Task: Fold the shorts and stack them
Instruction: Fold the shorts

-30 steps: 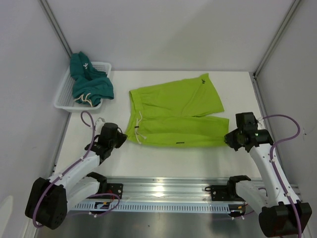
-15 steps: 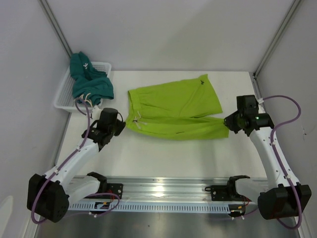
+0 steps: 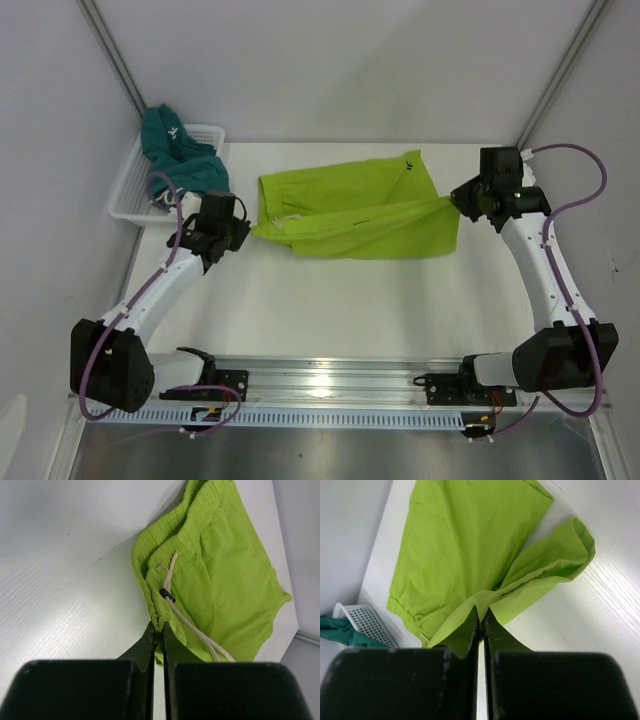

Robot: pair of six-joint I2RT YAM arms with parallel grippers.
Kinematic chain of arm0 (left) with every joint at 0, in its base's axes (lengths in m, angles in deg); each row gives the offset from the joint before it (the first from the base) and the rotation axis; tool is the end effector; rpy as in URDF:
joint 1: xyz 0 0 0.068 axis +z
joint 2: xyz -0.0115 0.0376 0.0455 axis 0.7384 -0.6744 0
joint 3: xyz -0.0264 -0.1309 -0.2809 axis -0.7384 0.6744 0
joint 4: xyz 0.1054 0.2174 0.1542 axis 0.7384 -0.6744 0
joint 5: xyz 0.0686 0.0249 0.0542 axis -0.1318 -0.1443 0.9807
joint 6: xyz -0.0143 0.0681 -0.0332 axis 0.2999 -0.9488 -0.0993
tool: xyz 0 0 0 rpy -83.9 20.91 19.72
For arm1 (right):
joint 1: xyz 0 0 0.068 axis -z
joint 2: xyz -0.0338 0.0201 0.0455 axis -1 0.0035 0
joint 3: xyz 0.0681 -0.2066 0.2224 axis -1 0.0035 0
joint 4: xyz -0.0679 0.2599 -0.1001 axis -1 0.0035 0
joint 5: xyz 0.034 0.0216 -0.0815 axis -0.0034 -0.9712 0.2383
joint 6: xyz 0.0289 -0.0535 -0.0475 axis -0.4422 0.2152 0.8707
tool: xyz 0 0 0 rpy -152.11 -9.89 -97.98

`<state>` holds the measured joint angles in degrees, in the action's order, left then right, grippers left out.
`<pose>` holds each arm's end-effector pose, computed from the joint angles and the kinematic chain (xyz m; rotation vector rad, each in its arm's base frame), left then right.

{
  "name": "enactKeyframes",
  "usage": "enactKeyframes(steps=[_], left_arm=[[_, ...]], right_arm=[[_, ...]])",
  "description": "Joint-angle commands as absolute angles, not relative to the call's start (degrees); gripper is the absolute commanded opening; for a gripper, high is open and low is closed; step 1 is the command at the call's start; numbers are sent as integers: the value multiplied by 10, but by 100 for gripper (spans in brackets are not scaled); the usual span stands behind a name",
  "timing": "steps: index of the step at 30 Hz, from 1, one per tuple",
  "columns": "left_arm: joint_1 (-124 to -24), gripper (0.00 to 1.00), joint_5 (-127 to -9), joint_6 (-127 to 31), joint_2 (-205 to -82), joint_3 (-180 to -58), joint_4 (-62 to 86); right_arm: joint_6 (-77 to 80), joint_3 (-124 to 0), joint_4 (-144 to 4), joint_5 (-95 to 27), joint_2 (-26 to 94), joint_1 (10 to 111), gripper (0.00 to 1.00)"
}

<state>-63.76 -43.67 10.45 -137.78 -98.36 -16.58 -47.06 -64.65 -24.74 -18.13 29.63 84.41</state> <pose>0.2838 -0.0637 0.2740 -1.1799 2.0377 -0.4290 0.3200 0.0208 0.3793 1.0649 2.1042 0.3627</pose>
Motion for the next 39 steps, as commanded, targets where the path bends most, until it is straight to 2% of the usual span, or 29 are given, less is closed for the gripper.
enactKeyframes(steps=[1, 12, 19, 27, 34, 39], left_arm=[[-617, 0, -444, 121, -1375, -1008, -170], [-618, 0, -477, 105, -1302, -972, -189], [-631, 0, -481, 105, -1199, -910, -223], [-639, 0, -504, 96, -1090, -900, -299], [-639, 0, -519, 97, -1027, -878, -332], [-639, 0, -489, 92, -1046, -905, -336]], right_arm=[[-461, -693, -272, -177, 304, 851, 0], [-452, -658, -201, -186, 210, 833, 0], [-455, -583, -153, -190, 77, 824, 0], [-465, -570, -72, -215, -43, 820, 0], [-465, -595, -49, -226, -61, 819, 0], [-447, -603, -84, -225, -17, 819, 0]])
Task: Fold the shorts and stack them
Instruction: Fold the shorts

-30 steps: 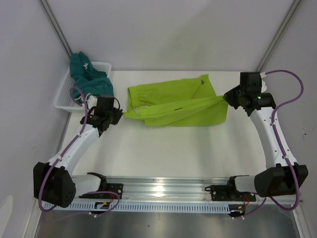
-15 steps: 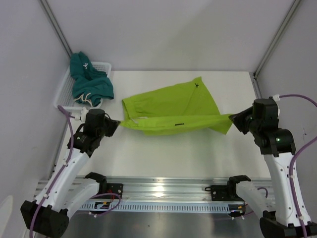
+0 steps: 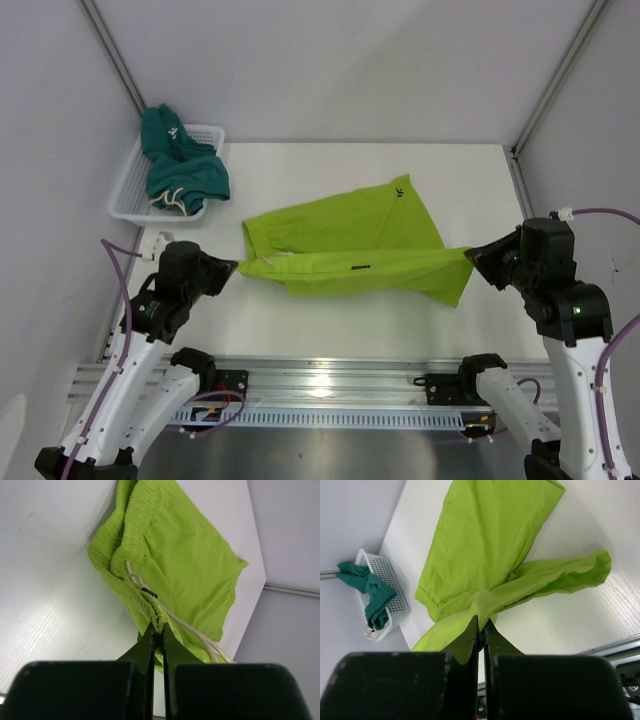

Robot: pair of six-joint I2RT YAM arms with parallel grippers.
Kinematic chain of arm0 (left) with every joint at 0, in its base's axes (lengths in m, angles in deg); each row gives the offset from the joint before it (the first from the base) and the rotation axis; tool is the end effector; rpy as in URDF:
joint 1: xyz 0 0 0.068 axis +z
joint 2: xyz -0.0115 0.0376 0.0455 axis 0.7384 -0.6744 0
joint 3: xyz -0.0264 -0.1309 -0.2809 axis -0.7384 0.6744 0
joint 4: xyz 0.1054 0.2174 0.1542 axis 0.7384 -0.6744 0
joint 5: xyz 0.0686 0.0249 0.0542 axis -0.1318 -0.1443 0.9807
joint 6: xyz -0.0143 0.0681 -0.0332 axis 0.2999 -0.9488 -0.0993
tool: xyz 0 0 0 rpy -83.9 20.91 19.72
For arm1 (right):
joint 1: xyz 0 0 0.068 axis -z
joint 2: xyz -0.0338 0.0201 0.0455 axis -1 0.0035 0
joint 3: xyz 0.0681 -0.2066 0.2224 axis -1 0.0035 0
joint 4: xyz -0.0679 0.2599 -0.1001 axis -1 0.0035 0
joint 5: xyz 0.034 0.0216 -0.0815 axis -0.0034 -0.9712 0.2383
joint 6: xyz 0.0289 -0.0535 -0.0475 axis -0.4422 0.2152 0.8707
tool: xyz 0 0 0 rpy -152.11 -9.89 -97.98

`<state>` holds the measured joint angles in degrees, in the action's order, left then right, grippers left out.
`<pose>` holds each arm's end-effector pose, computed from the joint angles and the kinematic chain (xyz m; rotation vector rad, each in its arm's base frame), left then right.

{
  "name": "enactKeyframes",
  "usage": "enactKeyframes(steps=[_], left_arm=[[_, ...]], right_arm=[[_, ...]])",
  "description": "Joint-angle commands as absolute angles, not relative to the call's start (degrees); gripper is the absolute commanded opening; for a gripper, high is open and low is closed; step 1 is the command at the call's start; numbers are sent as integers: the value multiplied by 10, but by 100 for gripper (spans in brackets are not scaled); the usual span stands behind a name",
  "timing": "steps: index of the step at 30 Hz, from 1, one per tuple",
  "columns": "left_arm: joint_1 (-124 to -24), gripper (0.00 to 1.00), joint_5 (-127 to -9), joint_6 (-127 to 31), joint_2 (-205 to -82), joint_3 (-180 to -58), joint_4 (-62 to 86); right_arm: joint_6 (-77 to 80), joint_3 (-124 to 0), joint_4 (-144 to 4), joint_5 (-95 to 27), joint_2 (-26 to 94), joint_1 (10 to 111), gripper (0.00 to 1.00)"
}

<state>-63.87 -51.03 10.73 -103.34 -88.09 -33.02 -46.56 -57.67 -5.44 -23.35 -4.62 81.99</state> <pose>0.1448 -0.0323 0.2940 -1.1094 2.0053 -0.6574 0.1179 0.0127 0.4197 0.9317 2.0540 0.5496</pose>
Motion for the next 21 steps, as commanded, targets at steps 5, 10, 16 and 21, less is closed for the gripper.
enactKeyframes(steps=[5, 10, 16, 21], left_arm=[[-639, 0, -465, 83, -1111, -946, -334], [-629, 0, -449, 88, -1148, -979, -318], [-612, 0, -459, 94, -1195, -1004, -294], [-597, 0, -474, 106, -1230, -1008, -270]], right_arm=[[-430, -656, -120, -218, 57, 819, 0], [-416, -682, -160, -211, 116, 820, 0], [-408, -694, -216, -216, 186, 823, 0], [-404, -704, -252, -212, 231, 829, 0]])
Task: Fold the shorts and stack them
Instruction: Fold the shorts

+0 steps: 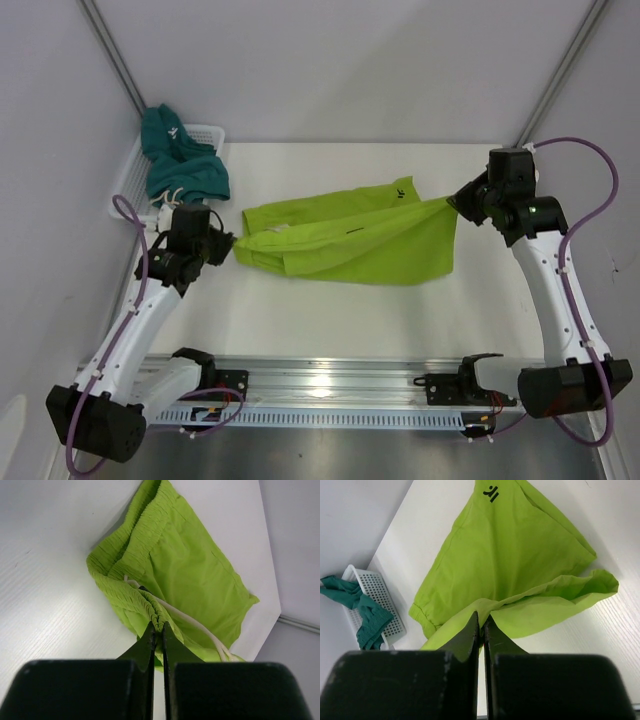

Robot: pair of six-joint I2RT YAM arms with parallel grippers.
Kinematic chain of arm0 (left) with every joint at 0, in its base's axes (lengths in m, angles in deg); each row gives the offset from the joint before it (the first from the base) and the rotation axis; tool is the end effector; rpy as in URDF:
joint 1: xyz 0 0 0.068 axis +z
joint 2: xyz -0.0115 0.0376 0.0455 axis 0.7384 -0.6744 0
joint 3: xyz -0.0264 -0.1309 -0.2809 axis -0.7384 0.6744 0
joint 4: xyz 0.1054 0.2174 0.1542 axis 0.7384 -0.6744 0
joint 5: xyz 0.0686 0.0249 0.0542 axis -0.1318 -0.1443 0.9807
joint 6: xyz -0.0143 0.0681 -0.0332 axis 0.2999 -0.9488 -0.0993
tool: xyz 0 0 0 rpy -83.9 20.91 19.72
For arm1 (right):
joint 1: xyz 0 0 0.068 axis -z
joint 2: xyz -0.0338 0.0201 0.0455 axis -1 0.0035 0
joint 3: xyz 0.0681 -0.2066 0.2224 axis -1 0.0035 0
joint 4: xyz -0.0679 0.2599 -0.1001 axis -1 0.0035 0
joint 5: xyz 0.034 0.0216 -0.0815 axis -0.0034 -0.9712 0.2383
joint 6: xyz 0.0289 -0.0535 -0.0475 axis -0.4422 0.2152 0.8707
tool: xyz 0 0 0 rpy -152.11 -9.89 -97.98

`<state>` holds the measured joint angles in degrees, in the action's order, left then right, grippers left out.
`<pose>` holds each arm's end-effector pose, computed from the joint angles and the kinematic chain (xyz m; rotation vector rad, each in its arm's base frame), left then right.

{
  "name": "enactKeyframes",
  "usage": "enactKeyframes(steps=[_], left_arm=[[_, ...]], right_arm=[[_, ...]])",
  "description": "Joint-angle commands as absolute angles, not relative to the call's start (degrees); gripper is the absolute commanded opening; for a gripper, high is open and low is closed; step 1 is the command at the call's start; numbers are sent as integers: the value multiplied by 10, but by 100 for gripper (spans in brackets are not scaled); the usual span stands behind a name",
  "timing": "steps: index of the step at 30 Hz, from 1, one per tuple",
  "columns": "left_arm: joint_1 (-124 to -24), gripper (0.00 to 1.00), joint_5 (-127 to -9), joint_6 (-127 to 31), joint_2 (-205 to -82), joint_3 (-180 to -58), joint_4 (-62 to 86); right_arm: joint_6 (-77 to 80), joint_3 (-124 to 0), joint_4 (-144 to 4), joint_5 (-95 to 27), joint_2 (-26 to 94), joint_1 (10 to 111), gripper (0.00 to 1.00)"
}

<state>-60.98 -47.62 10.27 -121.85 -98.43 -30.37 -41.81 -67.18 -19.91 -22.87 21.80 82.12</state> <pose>0.2147 -0.0373 0.3150 -1.1972 2.0184 -0.5003 0.2719 0.0326 0.4243 0.8623 2.1165 0.4751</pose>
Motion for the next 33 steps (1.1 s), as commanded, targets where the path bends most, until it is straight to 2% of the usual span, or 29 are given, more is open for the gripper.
enactKeyframes(steps=[1, 13, 26, 33], left_arm=[[-589, 0, -479, 108, -1244, -1009, -265], [-544, 0, -508, 109, -1308, -1073, -251], [-544, 0, -535, 94, -1229, -1057, -269], [-544, 0, -546, 81, -1134, -1009, -303]], right_arm=[[-403, -708, -256, -214, 249, 832, 0], [-396, -767, -275, -252, 340, 873, 0], [-396, -761, -238, -285, 198, 871, 0], [-393, -686, -175, -287, 75, 868, 0]])
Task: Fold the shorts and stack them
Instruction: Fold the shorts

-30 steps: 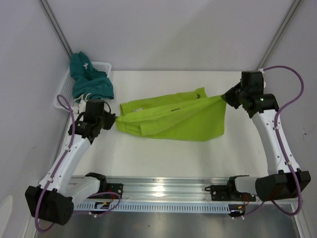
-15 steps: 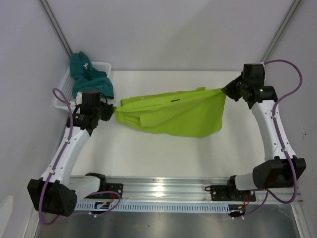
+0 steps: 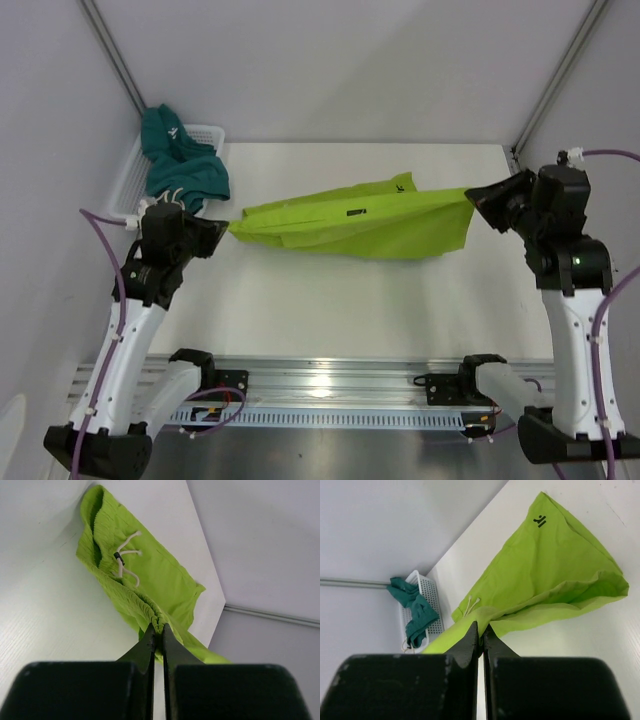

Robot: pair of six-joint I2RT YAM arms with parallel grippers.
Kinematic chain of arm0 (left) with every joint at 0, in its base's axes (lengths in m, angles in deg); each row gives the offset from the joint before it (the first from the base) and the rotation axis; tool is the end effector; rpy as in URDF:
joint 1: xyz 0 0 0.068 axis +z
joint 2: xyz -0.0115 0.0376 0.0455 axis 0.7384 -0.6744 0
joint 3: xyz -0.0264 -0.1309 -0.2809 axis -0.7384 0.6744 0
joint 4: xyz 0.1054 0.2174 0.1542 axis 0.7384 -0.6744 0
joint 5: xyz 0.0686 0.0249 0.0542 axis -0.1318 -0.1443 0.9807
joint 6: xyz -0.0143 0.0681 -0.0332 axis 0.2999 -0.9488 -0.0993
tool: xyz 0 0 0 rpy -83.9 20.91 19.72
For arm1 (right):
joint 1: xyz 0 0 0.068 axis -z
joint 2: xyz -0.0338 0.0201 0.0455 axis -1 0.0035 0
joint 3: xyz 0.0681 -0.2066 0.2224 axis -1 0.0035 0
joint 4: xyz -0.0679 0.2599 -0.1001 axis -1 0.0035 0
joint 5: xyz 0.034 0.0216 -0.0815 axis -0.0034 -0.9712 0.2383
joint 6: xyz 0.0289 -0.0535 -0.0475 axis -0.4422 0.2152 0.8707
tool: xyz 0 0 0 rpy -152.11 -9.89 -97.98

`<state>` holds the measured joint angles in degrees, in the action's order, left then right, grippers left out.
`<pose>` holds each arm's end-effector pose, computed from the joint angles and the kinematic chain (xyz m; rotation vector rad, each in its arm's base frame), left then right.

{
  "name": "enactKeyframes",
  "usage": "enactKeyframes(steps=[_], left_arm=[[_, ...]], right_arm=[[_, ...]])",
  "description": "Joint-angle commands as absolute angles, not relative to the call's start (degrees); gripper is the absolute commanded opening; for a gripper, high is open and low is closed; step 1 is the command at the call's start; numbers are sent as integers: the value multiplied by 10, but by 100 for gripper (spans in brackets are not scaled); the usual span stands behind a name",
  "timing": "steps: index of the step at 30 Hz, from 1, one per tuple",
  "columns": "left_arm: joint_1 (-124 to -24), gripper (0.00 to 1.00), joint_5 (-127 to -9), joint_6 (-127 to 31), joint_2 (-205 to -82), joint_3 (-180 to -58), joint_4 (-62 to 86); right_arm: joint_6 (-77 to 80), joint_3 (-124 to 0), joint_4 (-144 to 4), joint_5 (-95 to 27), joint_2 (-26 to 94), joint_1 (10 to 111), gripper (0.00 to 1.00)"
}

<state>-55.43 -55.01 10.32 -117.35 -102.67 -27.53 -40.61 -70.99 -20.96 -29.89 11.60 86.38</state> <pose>0.2046 -0.0231 0.3630 -1.1669 1.8585 -0.7105 0.2083 0.0165 0.4899 0.7535 1.8946 0.6501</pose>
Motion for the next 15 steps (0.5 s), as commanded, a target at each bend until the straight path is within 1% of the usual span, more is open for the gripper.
enactKeyframes(steps=[1, 4, 8, 12, 15], left_arm=[[-545, 0, -551, 79, -1121, -988, -307], [-545, 0, -568, 79, -1069, -952, -326], [-545, 0, -573, 81, -1008, -929, -359], [-545, 0, -565, 81, -978, -934, -381], [-545, 0, -555, 76, -994, -954, -385]], right_arm=[[-394, -661, -168, -289, 46, 868, 0], [-397, -621, -136, -295, -1, 868, 0], [-394, -614, -84, -297, -70, 868, 0], [-393, -622, -74, -303, -79, 868, 0], [-392, -629, -95, -304, -55, 868, 0]])
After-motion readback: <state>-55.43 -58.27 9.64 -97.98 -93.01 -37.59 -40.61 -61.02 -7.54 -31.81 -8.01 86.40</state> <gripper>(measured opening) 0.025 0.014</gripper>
